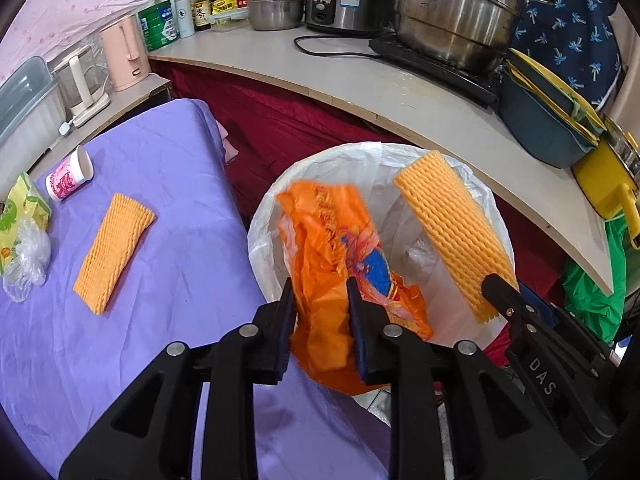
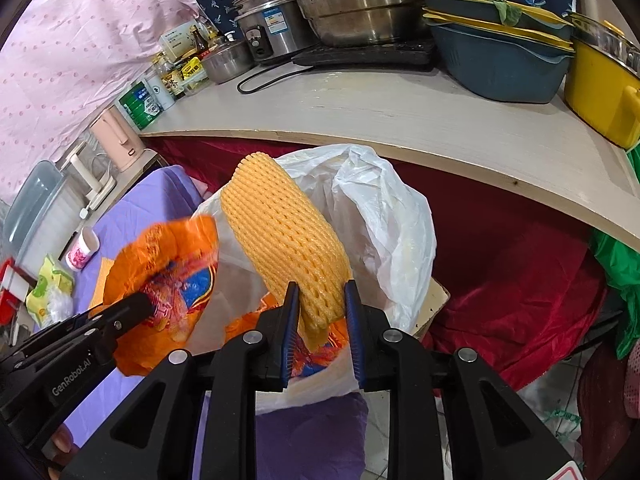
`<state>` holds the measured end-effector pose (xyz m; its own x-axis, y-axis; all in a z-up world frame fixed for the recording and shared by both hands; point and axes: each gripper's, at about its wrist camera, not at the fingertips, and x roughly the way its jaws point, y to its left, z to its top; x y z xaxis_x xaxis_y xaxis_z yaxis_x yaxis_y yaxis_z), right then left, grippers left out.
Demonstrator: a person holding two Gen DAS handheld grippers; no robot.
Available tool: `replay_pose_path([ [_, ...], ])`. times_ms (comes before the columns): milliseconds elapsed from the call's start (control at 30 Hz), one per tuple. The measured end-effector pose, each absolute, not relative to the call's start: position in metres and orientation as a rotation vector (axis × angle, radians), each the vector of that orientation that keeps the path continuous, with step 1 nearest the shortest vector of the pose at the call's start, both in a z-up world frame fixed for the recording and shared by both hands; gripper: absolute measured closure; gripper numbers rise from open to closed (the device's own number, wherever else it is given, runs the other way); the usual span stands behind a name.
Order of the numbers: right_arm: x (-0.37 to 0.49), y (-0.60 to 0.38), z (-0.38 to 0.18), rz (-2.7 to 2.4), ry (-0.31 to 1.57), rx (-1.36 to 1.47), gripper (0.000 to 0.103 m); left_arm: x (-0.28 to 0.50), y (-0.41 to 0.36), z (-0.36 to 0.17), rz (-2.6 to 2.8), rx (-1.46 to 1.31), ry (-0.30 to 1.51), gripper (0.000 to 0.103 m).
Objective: Collect trash
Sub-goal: 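Open both grippers to drop the sleeve and plastic bag into the bin, then move both grippers back to the clear plastic bag and second mesh sleeve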
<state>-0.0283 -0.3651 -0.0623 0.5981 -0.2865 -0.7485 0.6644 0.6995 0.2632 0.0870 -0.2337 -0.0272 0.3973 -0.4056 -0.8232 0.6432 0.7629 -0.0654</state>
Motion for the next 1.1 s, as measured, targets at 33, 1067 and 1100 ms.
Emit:
replay_pose_path([
  [33, -0.027, -0.365, -0.061, -0.589, 0.735, 0.566, 0.077, 0.089, -0.233, -0.026, -0.670, 0.280, 0.947, 0.075],
  [1067, 0.000, -0.309, -0.030, -0.477, 0.691, 0.517, 0.064, 0.112, -0.164, -0.006, -0.551, 0.169, 0.920, 0.046],
  [1100, 0.004, -0.303, -0.030, -0.464, 0.696, 0.510, 0.064, 0.113, -0.159, -0.007, -0.542, 0.166, 0.920, 0.046],
])
